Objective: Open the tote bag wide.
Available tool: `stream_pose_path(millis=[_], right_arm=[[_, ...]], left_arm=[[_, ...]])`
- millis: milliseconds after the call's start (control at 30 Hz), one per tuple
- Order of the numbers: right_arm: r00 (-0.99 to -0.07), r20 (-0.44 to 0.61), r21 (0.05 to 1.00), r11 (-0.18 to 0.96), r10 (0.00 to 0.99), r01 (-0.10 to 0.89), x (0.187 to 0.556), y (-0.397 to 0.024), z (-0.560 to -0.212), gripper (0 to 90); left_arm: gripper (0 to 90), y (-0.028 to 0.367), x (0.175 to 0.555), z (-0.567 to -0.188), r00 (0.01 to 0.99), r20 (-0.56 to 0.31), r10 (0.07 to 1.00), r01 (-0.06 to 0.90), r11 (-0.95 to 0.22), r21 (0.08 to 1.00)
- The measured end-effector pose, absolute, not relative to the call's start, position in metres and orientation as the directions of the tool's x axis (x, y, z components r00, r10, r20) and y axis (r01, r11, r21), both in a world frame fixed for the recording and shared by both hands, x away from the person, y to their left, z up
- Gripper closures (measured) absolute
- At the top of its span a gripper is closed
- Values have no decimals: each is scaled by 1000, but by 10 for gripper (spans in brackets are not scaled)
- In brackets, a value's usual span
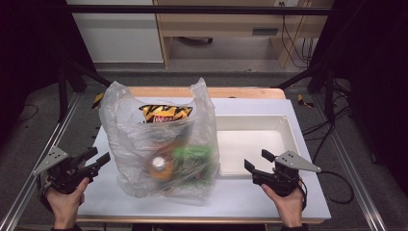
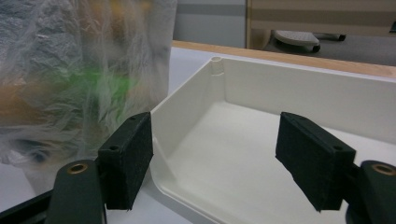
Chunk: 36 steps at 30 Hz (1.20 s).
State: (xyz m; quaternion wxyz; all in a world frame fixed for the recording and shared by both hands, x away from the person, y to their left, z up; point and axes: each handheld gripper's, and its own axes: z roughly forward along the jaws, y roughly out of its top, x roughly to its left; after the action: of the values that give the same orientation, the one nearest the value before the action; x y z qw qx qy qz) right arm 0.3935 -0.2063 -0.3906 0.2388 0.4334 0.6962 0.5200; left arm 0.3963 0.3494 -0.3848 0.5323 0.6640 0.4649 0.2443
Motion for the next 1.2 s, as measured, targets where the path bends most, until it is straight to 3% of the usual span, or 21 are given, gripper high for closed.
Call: stream_pose_path(millis=[433, 767, 1200], right_arm=[[-565, 122, 932, 102, 816, 348, 398, -184, -385, 321], [-619, 122, 939, 111, 776, 325, 403, -162, -377, 349], [-695, 145, 956, 83, 704, 283, 416, -123, -352, 449]], left_arm=[[448, 338, 385, -369, 477, -151, 866, 316, -8, 949], [411, 325, 377, -358, 505, -155, 849, 291, 2, 957], [439, 302, 395, -357, 520, -150, 841, 331, -37, 943]])
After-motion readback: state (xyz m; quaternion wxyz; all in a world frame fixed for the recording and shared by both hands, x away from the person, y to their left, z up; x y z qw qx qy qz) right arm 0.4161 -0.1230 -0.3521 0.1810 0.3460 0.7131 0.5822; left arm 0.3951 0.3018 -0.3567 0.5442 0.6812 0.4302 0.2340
